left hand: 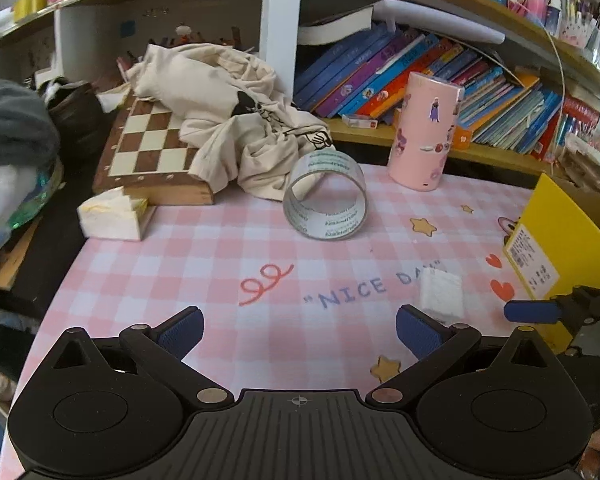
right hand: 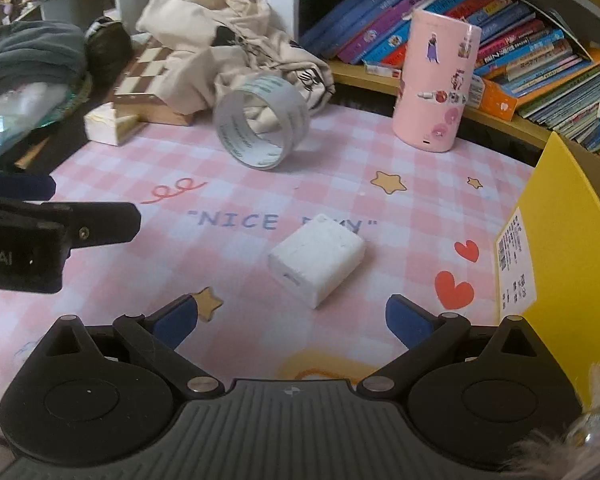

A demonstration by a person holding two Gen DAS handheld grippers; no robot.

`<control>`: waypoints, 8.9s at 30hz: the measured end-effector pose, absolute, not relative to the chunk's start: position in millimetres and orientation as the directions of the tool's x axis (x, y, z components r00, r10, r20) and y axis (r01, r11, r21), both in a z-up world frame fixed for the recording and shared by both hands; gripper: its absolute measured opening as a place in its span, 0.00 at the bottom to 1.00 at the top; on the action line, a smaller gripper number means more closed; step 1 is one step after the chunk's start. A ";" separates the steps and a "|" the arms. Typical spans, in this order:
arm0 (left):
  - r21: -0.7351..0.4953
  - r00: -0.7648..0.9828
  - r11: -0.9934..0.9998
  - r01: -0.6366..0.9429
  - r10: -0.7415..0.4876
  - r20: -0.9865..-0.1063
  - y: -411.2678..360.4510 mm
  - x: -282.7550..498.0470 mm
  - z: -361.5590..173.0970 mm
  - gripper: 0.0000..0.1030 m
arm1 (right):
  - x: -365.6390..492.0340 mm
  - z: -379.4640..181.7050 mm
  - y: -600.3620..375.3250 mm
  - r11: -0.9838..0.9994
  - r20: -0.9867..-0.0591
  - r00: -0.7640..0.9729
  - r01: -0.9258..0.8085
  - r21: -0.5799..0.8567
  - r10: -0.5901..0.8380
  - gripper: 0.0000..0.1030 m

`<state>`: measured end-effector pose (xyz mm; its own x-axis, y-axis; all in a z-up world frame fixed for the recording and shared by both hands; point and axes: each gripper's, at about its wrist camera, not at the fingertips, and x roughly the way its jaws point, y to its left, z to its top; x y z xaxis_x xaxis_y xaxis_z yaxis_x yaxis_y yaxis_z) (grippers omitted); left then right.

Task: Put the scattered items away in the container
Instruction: 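Close the right tool on the white charger plug while the left tool approaches the tape roll, then close the left tool on the clear tape roll's rim, then lift the charger plug and tape roll with both tools toward the yellow box, then lower the charger plug and tape roll into the yellow box with both tools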

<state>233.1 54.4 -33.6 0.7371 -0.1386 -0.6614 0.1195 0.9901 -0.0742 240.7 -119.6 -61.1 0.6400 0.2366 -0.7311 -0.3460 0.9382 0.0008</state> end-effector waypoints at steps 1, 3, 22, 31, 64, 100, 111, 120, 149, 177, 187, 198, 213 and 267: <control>-0.072 0.737 0.990 0.122 -0.139 -0.661 52.9 239.3 -34.5 1.00 | 244.8 -62.2 -119.8 0.940 -0.731 0.641 -0.342 0.000 0.233 0.99; -0.065 0.741 0.991 0.120 -0.133 -0.658 48.8 252.4 -36.6 1.00 | 251.7 -63.7 -119.8 0.942 -0.732 0.642 -0.335 0.000 0.228 0.99; -0.026 0.744 0.992 0.126 -0.112 -0.659 18.4 349.8 -71.0 1.00 | 282.3 -82.3 -115.7 0.941 -0.737 0.644 -0.337 -0.033 0.205 0.97; -0.016 0.739 0.991 0.130 -0.107 -0.666 7.8 374.2 -86.0 1.00 | 285.7 -83.5 -115.9 0.936 -0.721 0.656 -0.351 -0.033 0.221 0.93; 0.030 0.719 0.987 0.157 -0.093 -0.688 7.3 385.4 -89.5 0.81 | 280.6 -78.1 -120.0 0.934 -0.728 0.637 -0.356 0.016 0.255 0.61; -0.158 0.688 0.987 0.041 -0.142 -0.711 69.1 223.9 -36.4 0.81 | 196.4 -50.9 -121.6 0.924 -0.709 0.641 -0.380 0.039 0.294 0.61; -0.195 0.691 0.980 0.035 -0.164 -0.704 78.5 175.9 -26.0 0.81 | 153.1 -46.6 -119.3 0.923 -0.706 0.642 -0.384 0.041 0.299 0.61; -0.231 0.695 0.973 0.027 -0.184 -0.695 89.2 141.5 -22.0 0.81 | 122.9 -44.4 -117.2 0.924 -0.710 0.642 -0.381 0.030 0.288 0.61; -0.310 0.702 0.949 0.055 -0.257 -0.664 88.8 81.5 -14.2 0.81 | 59.6 -29.6 -135.6 0.946 -0.692 0.683 -0.323 -0.002 0.232 0.61; -0.318 0.639 0.921 0.227 -0.387 -0.665 18.7 77.8 -9.4 0.81 | 40.2 -24.2 -207.0 0.988 -0.700 0.707 -0.153 -0.006 0.106 0.61; -0.317 0.608 0.904 0.286 -0.427 -0.669 -7.8 75.1 -10.2 0.81 | 24.9 -22.3 -233.1 0.997 -0.696 0.717 -0.078 -0.006 0.052 0.61; -0.316 0.579 0.877 0.361 -0.477 -0.662 -43.2 72.4 -8.1 0.81 | 9.9 -20.8 -266.0 1.000 -0.688 0.726 0.003 -0.007 -0.007 0.61; -0.305 0.519 0.814 0.495 -0.558 -0.647 -108.0 78.0 -4.4 0.81 | -1.8 -17.6 -318.9 0.992 -0.683 0.723 0.127 -0.012 -0.101 0.61; -0.054 0.700 0.918 0.393 -0.337 -0.629 -247.7 214.3 30.1 0.81 | 180.5 21.5 -428.3 0.958 -0.523 0.825 -0.281 -0.052 0.214 0.61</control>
<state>214.3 -247.7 30.1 0.7003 -0.3367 -0.6295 0.3926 0.9181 -0.0544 180.5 -428.3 21.5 0.8250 0.2139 -0.5231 -0.2811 0.9583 -0.0516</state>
